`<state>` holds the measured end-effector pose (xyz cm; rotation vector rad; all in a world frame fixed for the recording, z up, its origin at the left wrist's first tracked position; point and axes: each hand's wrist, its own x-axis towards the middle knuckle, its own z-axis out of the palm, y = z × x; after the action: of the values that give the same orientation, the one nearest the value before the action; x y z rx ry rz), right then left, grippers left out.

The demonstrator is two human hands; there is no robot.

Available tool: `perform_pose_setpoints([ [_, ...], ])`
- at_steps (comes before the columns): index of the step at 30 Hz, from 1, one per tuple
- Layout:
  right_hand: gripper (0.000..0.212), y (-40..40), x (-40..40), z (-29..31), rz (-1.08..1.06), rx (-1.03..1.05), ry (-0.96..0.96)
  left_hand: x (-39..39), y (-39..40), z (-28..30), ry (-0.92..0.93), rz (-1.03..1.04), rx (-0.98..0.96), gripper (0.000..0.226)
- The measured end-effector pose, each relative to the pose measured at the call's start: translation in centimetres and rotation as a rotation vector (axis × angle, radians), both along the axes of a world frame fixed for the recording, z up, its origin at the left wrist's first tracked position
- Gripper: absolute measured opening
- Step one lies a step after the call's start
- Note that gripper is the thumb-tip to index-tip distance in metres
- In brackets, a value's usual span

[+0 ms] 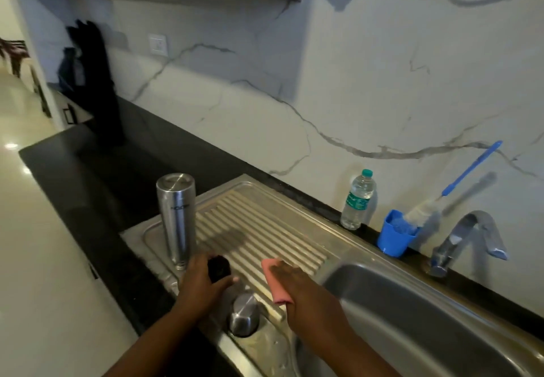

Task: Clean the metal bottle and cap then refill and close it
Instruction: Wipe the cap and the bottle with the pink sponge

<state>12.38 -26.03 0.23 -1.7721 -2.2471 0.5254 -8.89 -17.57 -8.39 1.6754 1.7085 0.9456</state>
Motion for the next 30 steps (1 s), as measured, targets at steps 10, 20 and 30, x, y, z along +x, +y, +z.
perform_pose_setpoints([
  [10,0.054,1.9,-2.5,-1.9,0.034,-0.010,0.034,-2.9,-1.4,-2.3,0.141,-0.074,-0.034,0.063],
  [20,0.063,1.5,-2.8,-0.3,0.029,-0.085,0.033,-4.6,-2.2,-0.1,-0.243,0.158,0.055,0.112],
  [30,0.067,1.0,-0.2,-1.3,-0.113,-0.036,0.134,-5.7,5.1,3.7,-0.445,0.195,0.109,0.116],
])
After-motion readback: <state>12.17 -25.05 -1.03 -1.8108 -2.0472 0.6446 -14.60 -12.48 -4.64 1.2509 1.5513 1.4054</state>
